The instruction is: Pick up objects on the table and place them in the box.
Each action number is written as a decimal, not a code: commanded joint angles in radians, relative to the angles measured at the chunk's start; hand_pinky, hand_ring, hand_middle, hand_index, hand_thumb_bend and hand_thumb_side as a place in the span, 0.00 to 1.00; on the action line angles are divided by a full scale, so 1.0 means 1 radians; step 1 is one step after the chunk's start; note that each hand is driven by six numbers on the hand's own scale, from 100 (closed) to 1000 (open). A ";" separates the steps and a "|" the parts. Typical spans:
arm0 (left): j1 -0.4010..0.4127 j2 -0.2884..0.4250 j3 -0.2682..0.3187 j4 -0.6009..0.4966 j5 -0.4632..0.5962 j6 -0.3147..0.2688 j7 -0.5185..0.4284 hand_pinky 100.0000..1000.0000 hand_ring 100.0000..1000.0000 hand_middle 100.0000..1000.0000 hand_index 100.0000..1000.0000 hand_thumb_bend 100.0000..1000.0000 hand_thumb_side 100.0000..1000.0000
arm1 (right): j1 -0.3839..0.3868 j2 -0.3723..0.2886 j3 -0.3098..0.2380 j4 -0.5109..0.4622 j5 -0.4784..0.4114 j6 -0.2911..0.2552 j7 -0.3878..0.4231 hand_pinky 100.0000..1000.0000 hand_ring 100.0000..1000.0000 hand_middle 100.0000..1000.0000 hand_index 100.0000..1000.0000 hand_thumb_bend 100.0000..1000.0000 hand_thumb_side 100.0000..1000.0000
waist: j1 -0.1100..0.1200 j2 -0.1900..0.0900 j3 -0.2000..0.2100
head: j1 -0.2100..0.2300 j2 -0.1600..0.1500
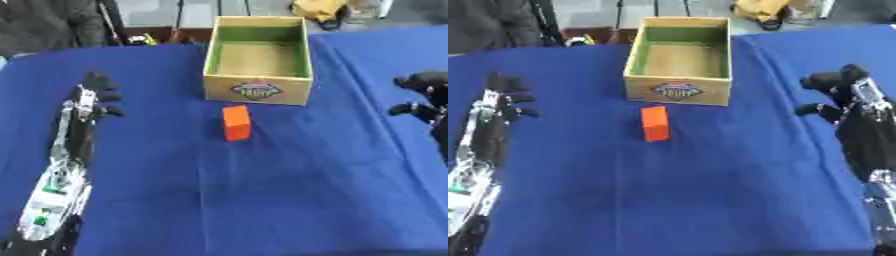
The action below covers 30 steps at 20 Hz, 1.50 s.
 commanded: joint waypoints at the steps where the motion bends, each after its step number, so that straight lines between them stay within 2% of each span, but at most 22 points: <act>1: -0.018 0.029 -0.004 -0.025 -0.014 0.002 -0.021 0.45 0.61 0.59 0.73 0.79 0.54 | -0.014 -0.011 -0.004 -0.010 0.000 -0.001 0.000 0.52 0.83 0.57 0.64 0.00 0.75 | -0.002 -0.016 -0.001 | -0.001 -0.010; 4: -0.051 0.052 -0.013 -0.028 -0.081 0.024 -0.066 0.45 0.63 0.61 0.74 0.78 0.38 | -0.013 -0.011 -0.003 -0.010 0.000 0.000 0.001 0.52 0.83 0.57 0.64 0.00 0.76 | -0.001 -0.018 -0.002 | 0.000 -0.009; 5: -0.066 0.062 -0.019 -0.030 -0.117 0.038 -0.084 0.44 0.63 0.61 0.75 0.71 0.35 | -0.013 -0.011 -0.002 -0.009 0.000 0.001 0.002 0.52 0.83 0.57 0.64 0.00 0.76 | 0.000 -0.020 -0.003 | 0.000 -0.009; 7: -0.110 0.089 -0.043 -0.031 -0.209 0.080 -0.134 0.45 0.63 0.61 0.75 0.68 0.30 | -0.013 -0.012 -0.001 -0.009 -0.001 0.001 0.002 0.52 0.83 0.57 0.64 0.00 0.76 | 0.000 -0.022 -0.006 | 0.002 -0.007; 11: -0.208 0.142 -0.110 -0.014 -0.434 0.164 -0.272 0.48 0.64 0.65 0.78 0.67 0.29 | -0.012 -0.013 0.000 -0.011 -0.002 0.000 0.001 0.52 0.83 0.57 0.64 0.00 0.75 | 0.001 -0.028 -0.015 | 0.006 -0.003; 15: -0.311 0.149 -0.179 0.034 -0.628 0.199 -0.418 0.51 0.65 0.66 0.80 0.68 0.29 | -0.014 -0.015 0.001 -0.024 -0.005 -0.005 -0.012 0.52 0.84 0.57 0.64 0.00 0.74 | 0.000 -0.036 -0.026 | 0.008 0.001; 21: -0.430 0.106 -0.257 0.154 -0.868 0.170 -0.559 0.55 0.65 0.64 0.80 0.76 0.26 | -0.017 -0.017 0.005 -0.056 -0.013 -0.012 -0.025 0.53 0.83 0.57 0.64 0.00 0.74 | -0.003 -0.044 -0.046 | 0.013 0.006; 25: -0.474 0.073 -0.286 0.249 -0.950 0.136 -0.605 0.55 0.61 0.60 0.77 0.75 0.22 | -0.016 -0.016 0.007 -0.065 -0.018 -0.011 -0.025 0.53 0.83 0.57 0.64 0.00 0.73 | -0.004 -0.048 -0.054 | 0.014 0.007; 30: -0.503 0.034 -0.299 0.348 -1.022 0.089 -0.614 0.56 0.61 0.60 0.76 0.74 0.21 | -0.015 -0.015 0.009 -0.069 -0.021 -0.009 -0.021 0.52 0.83 0.57 0.64 0.00 0.73 | -0.006 -0.049 -0.062 | 0.015 0.006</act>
